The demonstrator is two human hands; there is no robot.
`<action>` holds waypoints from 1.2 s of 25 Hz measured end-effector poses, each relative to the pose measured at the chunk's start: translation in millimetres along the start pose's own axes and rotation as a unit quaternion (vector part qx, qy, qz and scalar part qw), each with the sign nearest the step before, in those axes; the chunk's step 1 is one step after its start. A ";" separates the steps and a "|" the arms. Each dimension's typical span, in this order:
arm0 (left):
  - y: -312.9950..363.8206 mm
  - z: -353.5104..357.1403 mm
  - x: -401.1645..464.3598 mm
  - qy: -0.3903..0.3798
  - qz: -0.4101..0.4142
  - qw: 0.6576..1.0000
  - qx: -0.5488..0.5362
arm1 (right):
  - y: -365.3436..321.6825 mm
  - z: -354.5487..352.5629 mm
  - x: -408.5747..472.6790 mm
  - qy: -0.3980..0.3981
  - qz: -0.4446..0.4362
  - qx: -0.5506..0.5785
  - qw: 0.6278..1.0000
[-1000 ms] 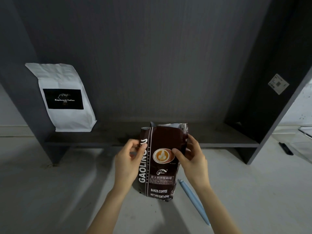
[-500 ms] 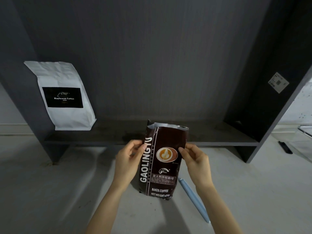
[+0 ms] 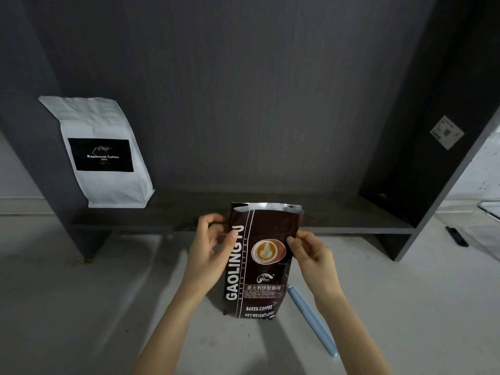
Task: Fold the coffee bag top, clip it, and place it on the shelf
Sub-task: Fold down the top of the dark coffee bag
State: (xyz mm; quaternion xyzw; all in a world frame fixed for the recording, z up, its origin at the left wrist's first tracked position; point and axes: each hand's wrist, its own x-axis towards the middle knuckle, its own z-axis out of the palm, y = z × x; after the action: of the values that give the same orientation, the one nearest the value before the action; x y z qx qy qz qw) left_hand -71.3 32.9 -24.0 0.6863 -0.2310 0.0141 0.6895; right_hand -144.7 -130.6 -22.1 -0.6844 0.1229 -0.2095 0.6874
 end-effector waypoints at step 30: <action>-6.0 -5.9 -8.6 -0.011 -0.036 0.999 0.020 | 11.3 -1.2 -7.0 -0.031 -0.051 0.010 0.998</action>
State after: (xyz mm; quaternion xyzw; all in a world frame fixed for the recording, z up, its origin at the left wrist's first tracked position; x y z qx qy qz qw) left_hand -75.2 40.7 -32.3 0.7084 -0.2130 -0.0138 0.6728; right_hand -150.0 -128.7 -34.2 -0.6888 0.0641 -0.2237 0.6866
